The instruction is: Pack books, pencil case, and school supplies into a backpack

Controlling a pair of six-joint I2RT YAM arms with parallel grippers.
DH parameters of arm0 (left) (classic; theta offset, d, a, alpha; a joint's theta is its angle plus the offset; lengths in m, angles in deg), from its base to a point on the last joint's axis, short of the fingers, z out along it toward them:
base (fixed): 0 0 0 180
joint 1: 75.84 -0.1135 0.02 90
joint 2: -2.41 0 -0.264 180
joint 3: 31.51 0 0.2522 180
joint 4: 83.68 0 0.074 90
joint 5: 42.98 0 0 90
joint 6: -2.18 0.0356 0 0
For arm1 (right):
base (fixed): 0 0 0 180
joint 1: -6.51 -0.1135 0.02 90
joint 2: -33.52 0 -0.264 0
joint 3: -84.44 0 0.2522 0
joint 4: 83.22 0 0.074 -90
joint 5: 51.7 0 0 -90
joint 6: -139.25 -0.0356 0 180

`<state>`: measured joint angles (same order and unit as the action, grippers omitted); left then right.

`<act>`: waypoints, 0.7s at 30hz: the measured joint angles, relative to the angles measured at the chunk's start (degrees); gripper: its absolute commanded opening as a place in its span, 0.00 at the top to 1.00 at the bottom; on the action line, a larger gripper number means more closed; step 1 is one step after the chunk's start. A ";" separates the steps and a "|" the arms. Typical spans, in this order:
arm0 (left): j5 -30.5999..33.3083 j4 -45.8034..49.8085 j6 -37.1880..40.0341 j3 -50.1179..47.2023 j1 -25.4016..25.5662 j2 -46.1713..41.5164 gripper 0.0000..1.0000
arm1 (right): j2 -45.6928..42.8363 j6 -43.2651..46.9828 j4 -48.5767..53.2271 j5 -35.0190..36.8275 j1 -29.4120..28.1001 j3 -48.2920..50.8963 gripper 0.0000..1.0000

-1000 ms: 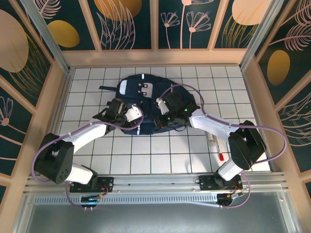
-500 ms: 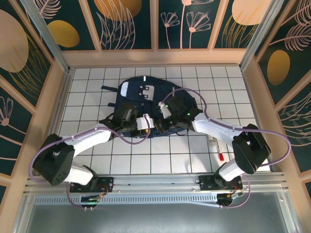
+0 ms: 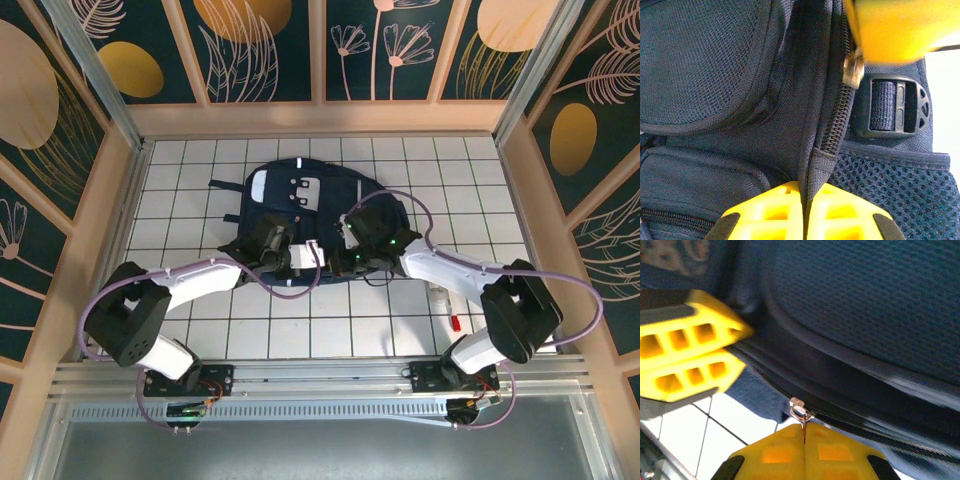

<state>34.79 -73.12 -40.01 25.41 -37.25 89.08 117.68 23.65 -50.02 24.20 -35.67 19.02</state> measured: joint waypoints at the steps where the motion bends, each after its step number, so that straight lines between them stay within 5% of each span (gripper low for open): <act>1: 0.44 -0.20 0.46 -0.68 0.00 -0.79 1.00 | -0.55 -0.33 1.31 1.46 0.37 0.26 1.00; 12: 1.42 -1.46 3.87 -6.86 -0.68 -9.27 1.00 | -4.22 0.39 9.42 16.46 4.00 2.99 1.00; 17: -4.90 -0.24 4.07 -7.13 -9.05 -11.56 1.00 | -8.63 4.63 7.08 13.00 4.94 3.21 1.00; 20: -5.55 -0.04 4.57 -7.06 -14.27 -12.09 1.00 | -11.43 8.66 4.48 12.09 0.90 3.23 1.00; 21: -5.49 0.26 4.59 -6.93 -15.56 -11.78 0.87 | -12.04 10.05 3.82 12.72 -2.54 3.23 1.00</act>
<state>29.30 -72.86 -35.42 18.48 -52.82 77.30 105.63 33.70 -46.20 36.92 -38.20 22.26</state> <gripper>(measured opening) 0.048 0.048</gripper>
